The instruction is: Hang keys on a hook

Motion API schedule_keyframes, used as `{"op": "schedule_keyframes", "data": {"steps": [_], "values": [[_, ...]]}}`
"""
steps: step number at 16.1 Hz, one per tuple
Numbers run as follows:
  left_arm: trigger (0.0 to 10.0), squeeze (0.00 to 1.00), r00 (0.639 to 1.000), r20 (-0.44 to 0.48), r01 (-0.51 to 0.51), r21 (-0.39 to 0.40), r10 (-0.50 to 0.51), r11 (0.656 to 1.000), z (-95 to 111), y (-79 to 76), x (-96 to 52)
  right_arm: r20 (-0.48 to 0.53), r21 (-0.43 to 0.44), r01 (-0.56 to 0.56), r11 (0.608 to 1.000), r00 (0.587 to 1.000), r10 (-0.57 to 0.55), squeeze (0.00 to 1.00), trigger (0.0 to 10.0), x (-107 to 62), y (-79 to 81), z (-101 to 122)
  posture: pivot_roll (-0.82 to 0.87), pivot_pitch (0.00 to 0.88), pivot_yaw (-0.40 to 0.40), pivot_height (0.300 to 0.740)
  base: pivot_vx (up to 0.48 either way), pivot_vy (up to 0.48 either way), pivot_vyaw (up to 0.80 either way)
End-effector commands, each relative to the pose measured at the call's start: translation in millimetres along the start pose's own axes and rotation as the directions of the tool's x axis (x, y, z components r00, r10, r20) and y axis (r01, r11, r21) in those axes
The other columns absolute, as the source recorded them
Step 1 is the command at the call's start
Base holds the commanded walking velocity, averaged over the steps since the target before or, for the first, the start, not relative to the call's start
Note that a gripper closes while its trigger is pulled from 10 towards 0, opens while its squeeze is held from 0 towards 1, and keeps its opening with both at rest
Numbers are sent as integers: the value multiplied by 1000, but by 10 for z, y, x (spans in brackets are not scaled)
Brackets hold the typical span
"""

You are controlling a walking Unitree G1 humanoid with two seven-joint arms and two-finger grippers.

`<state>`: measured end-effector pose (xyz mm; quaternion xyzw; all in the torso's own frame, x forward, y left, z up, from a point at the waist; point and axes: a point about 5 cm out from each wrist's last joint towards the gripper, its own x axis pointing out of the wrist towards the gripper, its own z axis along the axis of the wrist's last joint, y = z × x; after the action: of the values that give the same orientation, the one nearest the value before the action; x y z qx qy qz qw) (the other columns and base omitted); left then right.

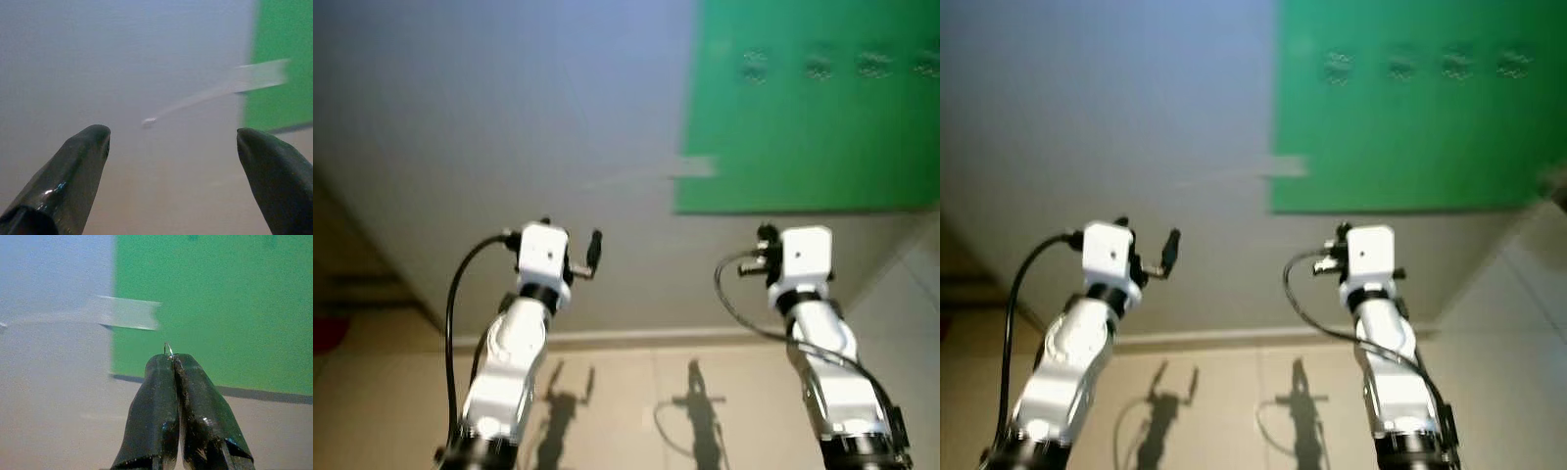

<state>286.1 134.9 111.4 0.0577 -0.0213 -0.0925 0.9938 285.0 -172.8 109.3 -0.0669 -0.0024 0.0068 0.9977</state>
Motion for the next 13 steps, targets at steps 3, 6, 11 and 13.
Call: {"op": "schedule_keyframes", "data": {"steps": [3, 6, 11, 13], "values": [[10000, 0, 1000, 2, -6, -9, 6, 1000, -25, 13, 45, 7, -3, -2, 1000, 1000, 2, 0, 10000, -41, -22, 26, -159, 22, 36, 740, 0, 0, 0], [10000, 0, 1000, 13, -23, -12, 23, 1000, -8, 2, 78, 20, -14, -22, 1000, 1000, 23, 0, 10000, -16, 13, 74, -157, 22, 29, 740, 0, -274, 142], [10000, 0, 999, 16, -33, 4, 32, 999, 1, 33, 91, 22, -18, -45, 999, 999, 46, 0, 10000, 23, 61, 90, -147, 30, 24, 740, 0, -466, 658], [10000, 0, 999, 18, -27, 17, 26, 1000, -2, 27, 80, 22, -14, -19, 1000, 1000, 20, 0, 10000, 26, 37, 89, -146, 36, 26, 740, 0, -480, 331]]}}
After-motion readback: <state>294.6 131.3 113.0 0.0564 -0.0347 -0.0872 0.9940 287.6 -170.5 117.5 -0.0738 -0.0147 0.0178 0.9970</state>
